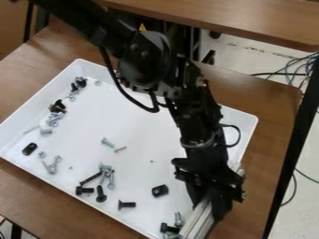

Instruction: Sweep into pile

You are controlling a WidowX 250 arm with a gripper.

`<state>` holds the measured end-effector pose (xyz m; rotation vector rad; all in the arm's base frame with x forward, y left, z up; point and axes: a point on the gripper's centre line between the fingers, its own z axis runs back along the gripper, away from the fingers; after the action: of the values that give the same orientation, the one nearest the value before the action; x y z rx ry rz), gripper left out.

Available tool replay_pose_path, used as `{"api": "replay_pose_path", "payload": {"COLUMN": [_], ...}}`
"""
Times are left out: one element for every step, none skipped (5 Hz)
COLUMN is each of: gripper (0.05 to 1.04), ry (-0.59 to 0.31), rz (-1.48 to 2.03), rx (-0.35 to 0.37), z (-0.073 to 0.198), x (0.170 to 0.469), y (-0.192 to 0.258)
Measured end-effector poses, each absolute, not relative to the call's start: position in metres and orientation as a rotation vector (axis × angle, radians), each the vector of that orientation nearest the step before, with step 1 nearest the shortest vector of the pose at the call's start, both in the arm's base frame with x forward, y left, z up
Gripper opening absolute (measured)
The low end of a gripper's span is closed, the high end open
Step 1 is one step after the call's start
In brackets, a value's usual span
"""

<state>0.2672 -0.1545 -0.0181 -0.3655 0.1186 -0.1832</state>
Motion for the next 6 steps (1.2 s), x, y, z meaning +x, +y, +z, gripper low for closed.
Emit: {"api": "replay_pose_path", "payload": {"gripper": [0.359,0.358,0.358,0.358,0.359,0.359], "ry": [0.056,-0.004,0.049,0.063,0.062,0.104], "rz": [-0.152,-0.117,-0.101,-0.115,-0.093,-0.123], "rx": [-0.396,-0.468,-0.495,-0.493,-0.445,-0.392], "z": [-0.017,-0.013,-0.026,-0.025,-0.006,0.001], "x": [0.264,0.278,0.277,0.274,0.273,0.269], "y": [-0.132,-0.109,-0.104,-0.106,-0.111,-0.127]}}
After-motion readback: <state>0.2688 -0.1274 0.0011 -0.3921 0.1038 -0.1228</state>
